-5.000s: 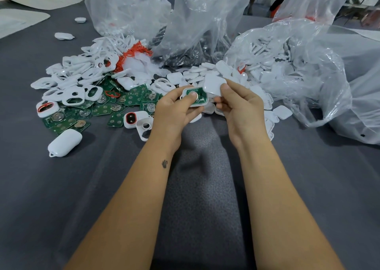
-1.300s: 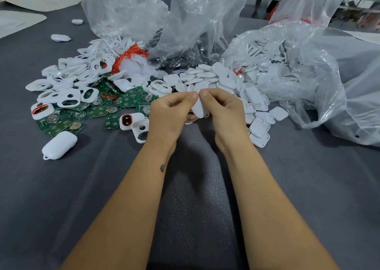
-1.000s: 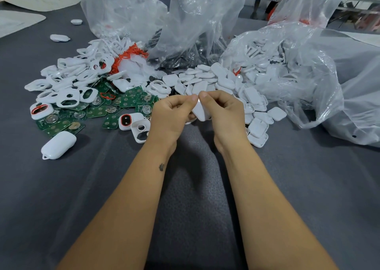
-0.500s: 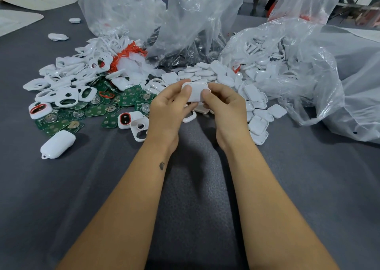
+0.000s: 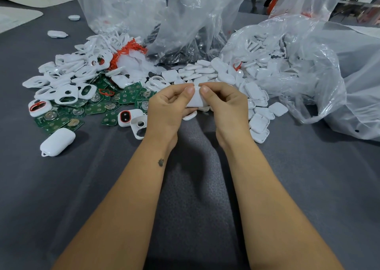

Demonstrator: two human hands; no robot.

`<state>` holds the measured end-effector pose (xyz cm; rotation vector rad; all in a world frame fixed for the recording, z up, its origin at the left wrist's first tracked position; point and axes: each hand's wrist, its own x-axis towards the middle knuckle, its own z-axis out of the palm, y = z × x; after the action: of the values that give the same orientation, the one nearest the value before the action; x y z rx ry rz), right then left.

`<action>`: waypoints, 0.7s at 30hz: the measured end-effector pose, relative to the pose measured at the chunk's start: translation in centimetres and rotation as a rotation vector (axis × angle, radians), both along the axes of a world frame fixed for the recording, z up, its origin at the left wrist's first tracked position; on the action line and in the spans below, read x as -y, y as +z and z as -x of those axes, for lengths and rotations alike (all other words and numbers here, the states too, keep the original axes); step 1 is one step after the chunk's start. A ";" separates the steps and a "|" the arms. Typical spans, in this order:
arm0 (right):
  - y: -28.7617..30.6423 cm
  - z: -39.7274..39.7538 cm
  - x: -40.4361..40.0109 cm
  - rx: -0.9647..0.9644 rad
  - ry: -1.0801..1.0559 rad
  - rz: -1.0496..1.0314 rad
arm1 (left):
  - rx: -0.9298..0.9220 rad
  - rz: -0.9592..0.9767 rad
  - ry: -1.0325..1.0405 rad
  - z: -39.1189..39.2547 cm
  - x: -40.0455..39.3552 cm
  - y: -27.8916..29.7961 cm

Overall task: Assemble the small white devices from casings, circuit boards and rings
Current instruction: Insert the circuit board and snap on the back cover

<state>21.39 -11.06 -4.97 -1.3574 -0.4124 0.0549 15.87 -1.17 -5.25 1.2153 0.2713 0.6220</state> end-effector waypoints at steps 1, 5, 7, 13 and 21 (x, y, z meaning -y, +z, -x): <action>0.1 0.0 0.0 -0.007 0.020 -0.009 | 0.009 0.015 -0.004 0.0 0.0 0.0; 0.6 0.0 0.0 -0.169 0.155 -0.196 | 0.088 0.061 -0.046 0.1 0.0 0.2; 0.7 -0.1 0.2 -0.209 0.187 -0.244 | 0.139 0.063 -0.076 0.2 0.1 0.4; 0.9 0.1 0.4 -0.117 0.173 -0.151 | 0.166 0.110 -0.111 0.2 0.1 0.4; 0.5 0.2 0.4 0.016 0.095 -0.105 | 0.135 0.062 -0.099 0.1 -0.1 0.3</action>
<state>21.14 -11.45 -4.52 -1.2354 -0.4868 0.1003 15.76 -1.02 -4.99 1.1149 0.1159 0.6027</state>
